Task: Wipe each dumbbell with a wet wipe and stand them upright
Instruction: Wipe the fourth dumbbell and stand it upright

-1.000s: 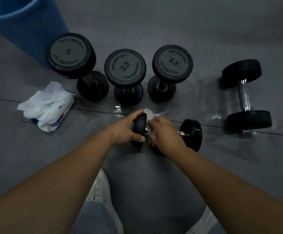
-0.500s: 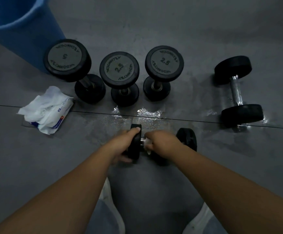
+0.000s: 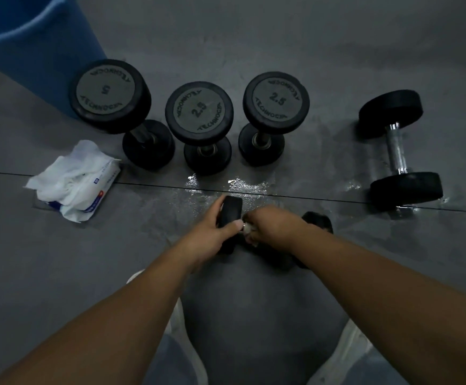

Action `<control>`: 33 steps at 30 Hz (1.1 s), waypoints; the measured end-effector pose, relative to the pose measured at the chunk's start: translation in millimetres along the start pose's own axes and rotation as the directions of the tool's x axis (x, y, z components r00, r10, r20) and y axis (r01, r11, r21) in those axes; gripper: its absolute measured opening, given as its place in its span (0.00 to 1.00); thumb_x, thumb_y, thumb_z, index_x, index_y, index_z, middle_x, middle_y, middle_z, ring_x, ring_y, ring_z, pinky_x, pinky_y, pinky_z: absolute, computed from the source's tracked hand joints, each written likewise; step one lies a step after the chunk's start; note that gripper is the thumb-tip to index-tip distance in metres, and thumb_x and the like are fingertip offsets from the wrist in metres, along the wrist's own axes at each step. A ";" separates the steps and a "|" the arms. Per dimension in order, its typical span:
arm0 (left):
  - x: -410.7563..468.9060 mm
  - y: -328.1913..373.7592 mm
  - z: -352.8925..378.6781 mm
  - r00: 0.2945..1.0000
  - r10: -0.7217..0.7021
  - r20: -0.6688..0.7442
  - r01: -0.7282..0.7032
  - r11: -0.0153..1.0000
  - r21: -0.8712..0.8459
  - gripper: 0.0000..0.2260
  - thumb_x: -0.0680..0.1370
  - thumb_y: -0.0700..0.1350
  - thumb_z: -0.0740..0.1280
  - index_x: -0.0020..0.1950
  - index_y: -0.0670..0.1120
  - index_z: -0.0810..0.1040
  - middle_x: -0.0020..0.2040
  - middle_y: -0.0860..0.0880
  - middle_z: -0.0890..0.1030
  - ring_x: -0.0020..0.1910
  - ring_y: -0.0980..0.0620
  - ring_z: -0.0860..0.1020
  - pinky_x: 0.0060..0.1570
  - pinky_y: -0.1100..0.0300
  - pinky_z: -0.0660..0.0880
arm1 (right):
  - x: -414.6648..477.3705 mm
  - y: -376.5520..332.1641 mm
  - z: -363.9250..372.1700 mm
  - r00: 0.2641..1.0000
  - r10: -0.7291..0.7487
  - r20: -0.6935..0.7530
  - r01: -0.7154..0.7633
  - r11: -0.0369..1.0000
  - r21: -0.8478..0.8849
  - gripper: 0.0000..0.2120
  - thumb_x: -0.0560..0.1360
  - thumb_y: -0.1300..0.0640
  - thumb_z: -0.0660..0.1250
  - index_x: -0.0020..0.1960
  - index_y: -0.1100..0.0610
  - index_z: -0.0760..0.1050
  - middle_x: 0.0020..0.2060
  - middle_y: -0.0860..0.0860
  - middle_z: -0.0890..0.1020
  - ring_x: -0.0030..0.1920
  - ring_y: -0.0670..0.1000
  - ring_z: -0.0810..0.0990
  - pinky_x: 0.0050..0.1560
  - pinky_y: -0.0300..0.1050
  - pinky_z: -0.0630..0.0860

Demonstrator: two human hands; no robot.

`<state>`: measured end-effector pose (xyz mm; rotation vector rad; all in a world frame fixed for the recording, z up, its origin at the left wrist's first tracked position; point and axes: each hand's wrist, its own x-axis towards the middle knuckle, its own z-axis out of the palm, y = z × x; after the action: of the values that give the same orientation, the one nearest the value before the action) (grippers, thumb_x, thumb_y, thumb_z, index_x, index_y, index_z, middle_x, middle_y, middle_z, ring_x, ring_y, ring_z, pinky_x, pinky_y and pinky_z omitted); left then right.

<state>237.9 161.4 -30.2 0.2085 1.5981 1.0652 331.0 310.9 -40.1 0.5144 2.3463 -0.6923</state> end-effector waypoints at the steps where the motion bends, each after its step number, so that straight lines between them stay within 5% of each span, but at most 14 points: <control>1: -1.8 -2.2 -1.3 1.000 0.008 0.010 -0.009 1.000 0.008 0.34 0.78 0.41 0.69 0.78 0.57 0.56 0.71 0.52 0.71 0.64 0.53 0.75 0.66 0.49 0.73 | -0.7 0.3 -0.4 1.000 -0.015 -0.024 0.014 0.999 -0.039 0.14 0.70 0.48 0.70 0.53 0.50 0.75 0.49 0.53 0.81 0.50 0.56 0.79 0.47 0.47 0.76; 6: -5.7 10.3 -8.6 0.995 0.000 0.100 -0.021 0.977 0.211 0.43 0.76 0.41 0.72 0.79 0.59 0.47 0.64 0.58 0.73 0.55 0.66 0.76 0.58 0.68 0.73 | -24.9 -7.4 -2.9 0.981 -0.036 -0.190 -0.033 0.936 -0.350 0.11 0.74 0.45 0.63 0.52 0.49 0.75 0.52 0.51 0.81 0.54 0.55 0.78 0.51 0.47 0.67; 12: -6.7 7.7 -10.1 0.996 0.040 0.085 -0.063 0.953 0.297 0.43 0.74 0.46 0.75 0.79 0.59 0.50 0.71 0.54 0.68 0.68 0.55 0.70 0.71 0.52 0.67 | -39.9 12.4 -27.9 0.988 0.129 -0.081 -0.150 0.721 -0.677 0.20 0.74 0.38 0.62 0.56 0.51 0.77 0.55 0.49 0.80 0.61 0.54 0.73 0.66 0.53 0.58; 15: -4.0 8.6 -11.4 0.997 0.035 0.070 -0.055 0.951 0.305 0.43 0.74 0.47 0.75 0.79 0.61 0.51 0.70 0.52 0.69 0.67 0.53 0.72 0.70 0.51 0.69 | -39.8 15.3 -33.4 0.988 0.150 -0.030 -0.136 0.767 -0.627 0.22 0.73 0.36 0.61 0.56 0.51 0.77 0.55 0.49 0.81 0.62 0.53 0.72 0.67 0.53 0.58; 19: 2.4 9.5 -13.0 0.996 0.053 0.068 -0.075 0.917 0.391 0.41 0.74 0.52 0.74 0.79 0.60 0.51 0.70 0.52 0.69 0.66 0.54 0.71 0.69 0.54 0.69 | -40.5 6.6 -19.8 0.996 0.074 -0.043 -0.085 0.902 -0.422 0.11 0.77 0.48 0.60 0.54 0.49 0.78 0.54 0.52 0.81 0.56 0.54 0.78 0.60 0.48 0.66; 23: 9.3 12.4 -10.7 0.993 0.114 -0.012 -0.100 0.914 0.393 0.38 0.74 0.61 0.70 0.79 0.58 0.55 0.70 0.53 0.70 0.66 0.55 0.72 0.70 0.56 0.67 | -52.7 13.6 -20.9 0.988 0.006 -0.156 -0.093 0.827 -0.555 0.08 0.73 0.58 0.63 0.50 0.52 0.78 0.49 0.51 0.83 0.52 0.54 0.79 0.65 0.49 0.61; 25: 16.6 17.1 -5.8 0.981 0.157 -0.119 -0.084 0.878 0.471 0.40 0.69 0.70 0.64 0.78 0.58 0.57 0.72 0.49 0.71 0.67 0.50 0.73 0.70 0.51 0.68 | -54.7 19.0 -18.3 0.976 0.060 -0.209 -0.173 0.796 -0.580 0.12 0.74 0.58 0.61 0.56 0.52 0.76 0.50 0.52 0.83 0.59 0.55 0.76 0.71 0.55 0.53; 28: 21.5 22.8 2.7 0.951 0.275 -0.145 -0.121 0.758 0.641 0.30 0.78 0.61 0.62 0.78 0.53 0.59 0.74 0.44 0.69 0.70 0.45 0.70 0.69 0.52 0.66 | -59.3 19.4 -4.1 0.958 0.165 -0.234 -0.274 0.760 -0.589 0.22 0.78 0.56 0.55 0.70 0.61 0.66 0.61 0.57 0.78 0.68 0.60 0.65 0.73 0.62 0.44; 33: 23.7 29.7 5.2 0.966 0.220 -0.133 -0.051 0.672 0.739 0.25 0.81 0.59 0.58 0.77 0.55 0.61 0.70 0.41 0.74 0.66 0.40 0.73 0.65 0.49 0.70 | -71.2 8.3 -10.2 0.963 0.121 -0.243 -0.247 0.760 -0.601 0.16 0.77 0.56 0.56 0.60 0.58 0.75 0.55 0.56 0.81 0.65 0.61 0.69 0.73 0.62 0.44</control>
<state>222.6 196.2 -25.0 0.7929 2.1810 0.4937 382.1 310.5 11.0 0.5048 2.4659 0.2661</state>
